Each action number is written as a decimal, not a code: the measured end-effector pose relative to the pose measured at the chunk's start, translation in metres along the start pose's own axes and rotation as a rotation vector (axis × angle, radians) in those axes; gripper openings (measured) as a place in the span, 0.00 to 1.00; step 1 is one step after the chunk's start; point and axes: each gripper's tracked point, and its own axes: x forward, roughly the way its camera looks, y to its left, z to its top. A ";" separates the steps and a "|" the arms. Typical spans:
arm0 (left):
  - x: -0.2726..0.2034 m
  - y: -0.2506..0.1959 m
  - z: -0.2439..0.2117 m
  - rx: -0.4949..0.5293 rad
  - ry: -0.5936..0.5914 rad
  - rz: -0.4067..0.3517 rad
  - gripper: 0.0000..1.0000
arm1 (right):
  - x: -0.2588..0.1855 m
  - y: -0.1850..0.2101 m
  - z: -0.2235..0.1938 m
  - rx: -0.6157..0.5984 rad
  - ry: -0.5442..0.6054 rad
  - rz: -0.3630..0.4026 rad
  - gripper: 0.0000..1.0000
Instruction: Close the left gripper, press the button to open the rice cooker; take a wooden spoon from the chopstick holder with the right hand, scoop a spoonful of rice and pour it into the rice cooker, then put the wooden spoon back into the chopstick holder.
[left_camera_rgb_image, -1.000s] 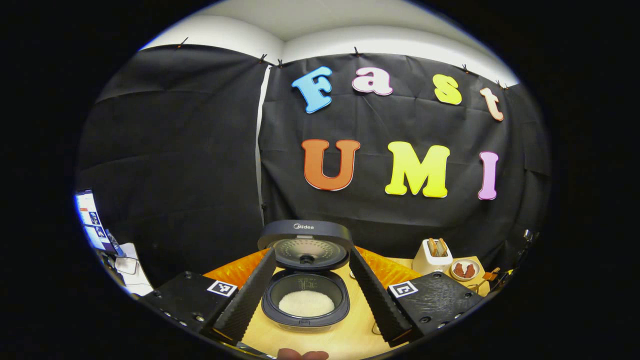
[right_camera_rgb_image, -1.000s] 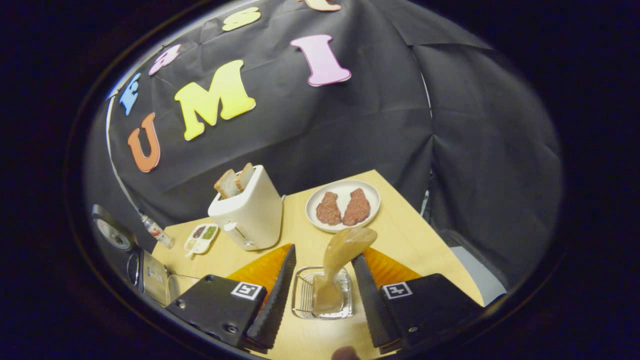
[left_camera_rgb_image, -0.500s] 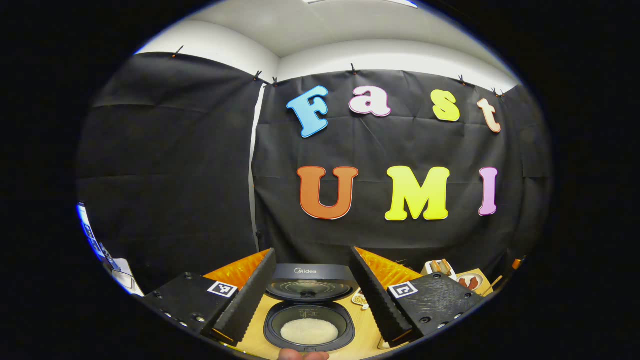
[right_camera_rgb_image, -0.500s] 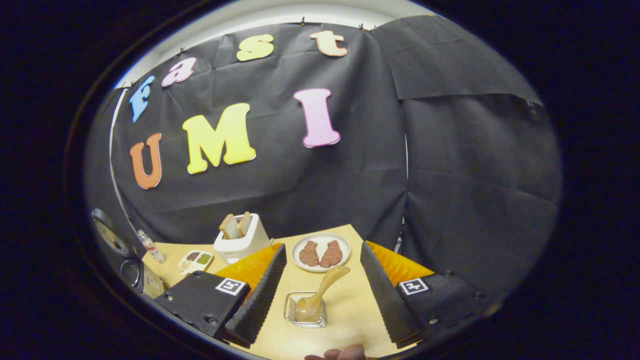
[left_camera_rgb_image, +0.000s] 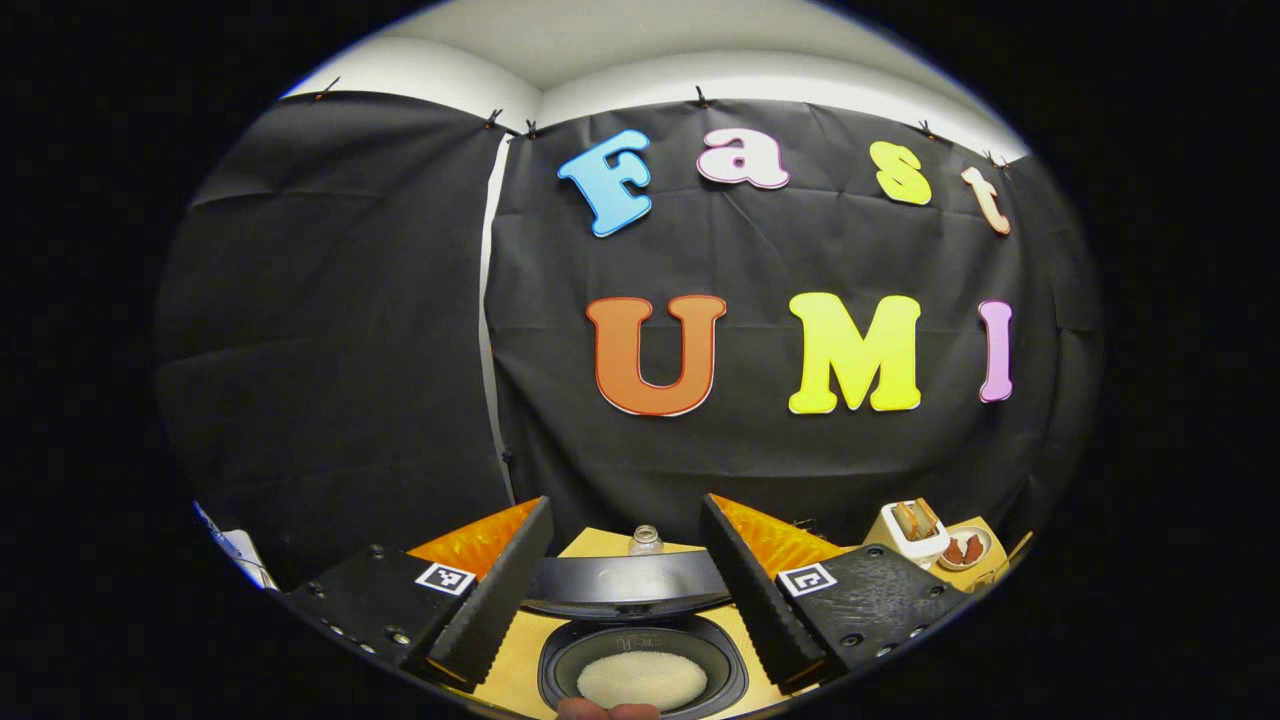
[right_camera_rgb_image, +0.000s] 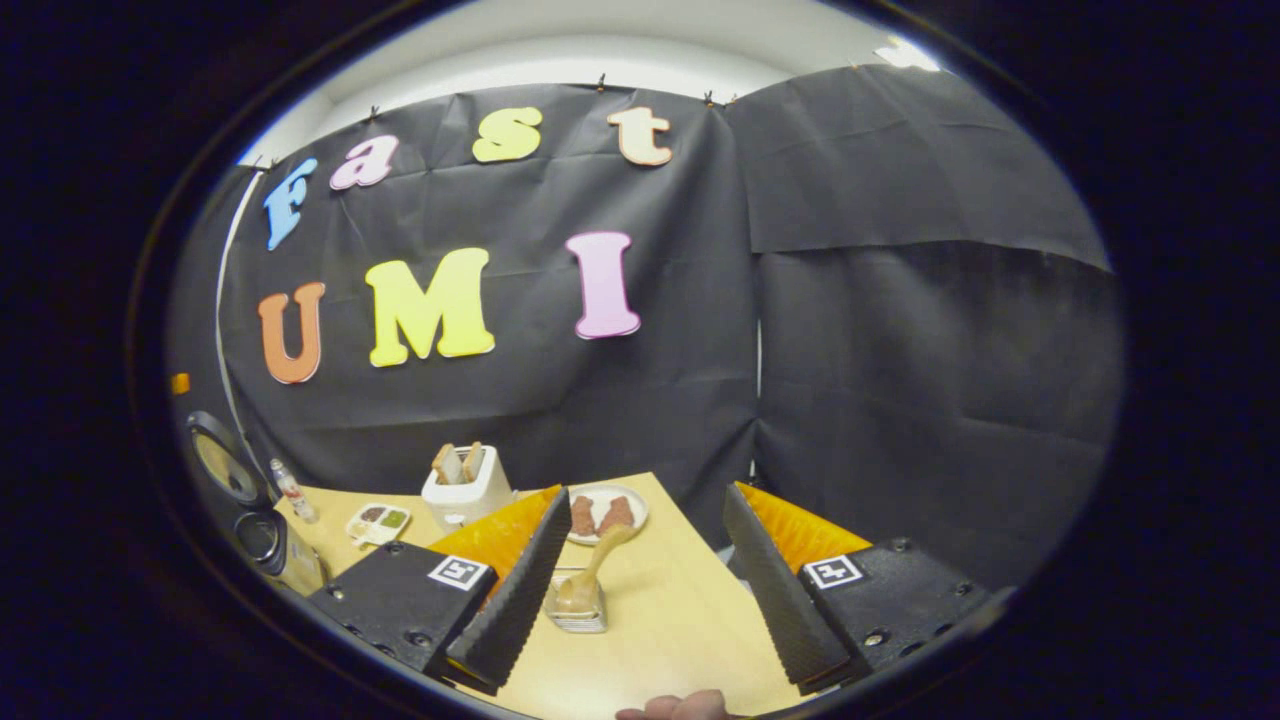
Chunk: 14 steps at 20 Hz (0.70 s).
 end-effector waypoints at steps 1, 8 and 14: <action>0.010 0.002 -0.009 0.001 0.036 -0.001 0.95 | -0.010 -0.005 -0.001 -0.003 -0.001 -0.015 0.96; 0.022 0.001 -0.040 -0.055 0.214 -0.044 0.97 | -0.037 -0.007 -0.021 -0.041 0.037 -0.032 0.96; -0.010 -0.004 -0.068 -0.057 0.357 -0.088 0.98 | -0.031 0.041 -0.017 -0.075 0.028 0.090 1.00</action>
